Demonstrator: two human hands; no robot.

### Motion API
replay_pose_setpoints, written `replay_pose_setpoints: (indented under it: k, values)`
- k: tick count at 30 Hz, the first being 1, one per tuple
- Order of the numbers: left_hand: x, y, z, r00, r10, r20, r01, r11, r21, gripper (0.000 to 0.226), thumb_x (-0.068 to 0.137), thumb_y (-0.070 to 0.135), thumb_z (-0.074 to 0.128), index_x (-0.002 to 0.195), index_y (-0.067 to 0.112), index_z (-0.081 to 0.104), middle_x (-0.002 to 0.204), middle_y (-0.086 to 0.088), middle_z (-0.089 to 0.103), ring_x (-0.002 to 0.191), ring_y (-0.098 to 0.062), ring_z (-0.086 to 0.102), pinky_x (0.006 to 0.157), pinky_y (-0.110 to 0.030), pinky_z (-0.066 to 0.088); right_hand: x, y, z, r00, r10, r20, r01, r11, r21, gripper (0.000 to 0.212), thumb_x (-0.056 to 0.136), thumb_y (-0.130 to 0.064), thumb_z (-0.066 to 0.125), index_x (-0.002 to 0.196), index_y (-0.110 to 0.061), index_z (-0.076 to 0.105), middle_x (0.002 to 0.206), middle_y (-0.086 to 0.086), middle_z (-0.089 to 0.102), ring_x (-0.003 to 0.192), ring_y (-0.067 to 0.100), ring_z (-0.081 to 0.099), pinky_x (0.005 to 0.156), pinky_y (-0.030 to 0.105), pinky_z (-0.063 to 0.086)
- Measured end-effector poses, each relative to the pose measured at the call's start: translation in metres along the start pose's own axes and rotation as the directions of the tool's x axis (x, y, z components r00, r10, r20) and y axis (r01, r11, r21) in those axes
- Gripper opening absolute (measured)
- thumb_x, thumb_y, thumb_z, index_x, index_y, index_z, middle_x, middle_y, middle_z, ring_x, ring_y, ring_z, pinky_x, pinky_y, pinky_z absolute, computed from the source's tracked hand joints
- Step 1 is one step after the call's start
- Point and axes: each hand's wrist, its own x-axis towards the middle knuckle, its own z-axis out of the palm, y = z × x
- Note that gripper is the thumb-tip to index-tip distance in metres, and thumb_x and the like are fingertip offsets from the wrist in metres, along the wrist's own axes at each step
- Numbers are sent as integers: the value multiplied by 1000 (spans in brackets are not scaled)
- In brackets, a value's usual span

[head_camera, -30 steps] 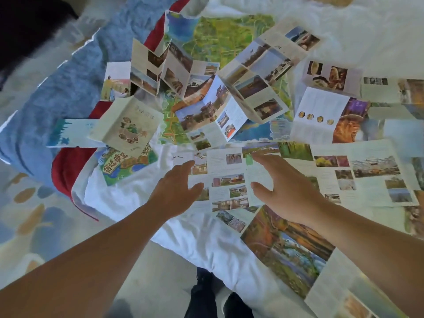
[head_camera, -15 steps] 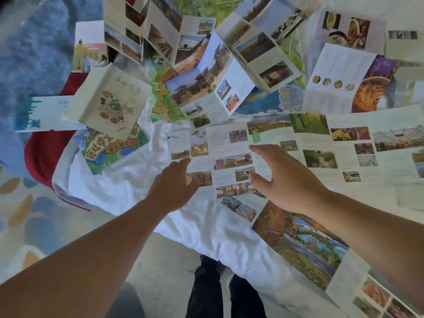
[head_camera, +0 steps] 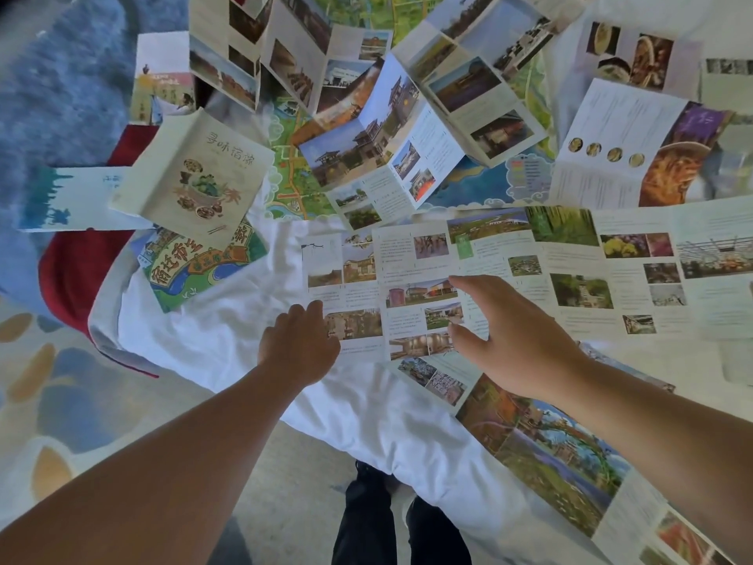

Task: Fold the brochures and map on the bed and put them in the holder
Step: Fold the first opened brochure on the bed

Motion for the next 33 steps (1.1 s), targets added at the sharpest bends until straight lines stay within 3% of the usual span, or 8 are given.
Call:
replay_pose_setpoints:
  k: [8,13,19,22,26,30,33]
  values:
    - [4,-2,8,999,-41,21,41,999,-17,55,92,40,48,140,18,32,122,-12,51,113,-33,51,92,-43,43,2,3,0,1000,2,-8,-2,1000,-11,64,97,-43,50,154,-29,23,158,-10,25,143,12,29,111,32,29]
    - [11,-1,16,993,-99,71,110,979,-172,62,91,34,50,144,18,21,122,-15,55,109,-36,56,91,-43,48,0,12,3,1000,12,-8,-12,999,-38,66,97,-44,50,154,-29,22,158,-10,25,142,13,31,111,34,32]
    - [19,-2,20,977,-197,76,212,920,-331,64,89,26,54,142,14,21,124,-17,56,105,-37,57,89,-47,51,-3,22,5,999,33,-14,-34,999,-31,66,96,-44,51,153,-29,22,158,-9,26,143,13,30,113,34,31]
    - [23,-1,21,960,-266,84,277,877,-394,58,91,27,56,139,11,26,118,-15,60,96,-33,56,77,-40,50,-4,27,5,999,49,-22,-49,998,-35,65,96,-45,51,153,-31,22,158,-10,25,143,13,30,113,36,33]
    - [29,0,20,926,-376,25,346,822,-452,41,91,27,55,124,6,41,94,-7,56,85,-29,55,63,-35,44,-9,33,6,997,71,-15,-72,997,-33,66,96,-47,50,153,-31,22,158,-11,25,133,16,45,107,33,33]
    - [31,-1,15,939,-340,-56,258,802,-538,15,88,21,49,97,12,57,84,-5,62,72,-21,58,51,-27,41,-14,38,6,996,92,-19,-93,995,-44,66,95,-46,51,153,-30,24,157,-11,26,115,19,60,100,31,40]
    - [25,3,9,939,-324,-111,185,752,-632,10,87,17,48,79,17,54,76,-3,60,67,-18,55,50,-26,38,-16,44,6,995,97,-36,-99,994,-54,66,95,-44,53,153,-28,26,156,-9,28,119,20,57,103,35,41]
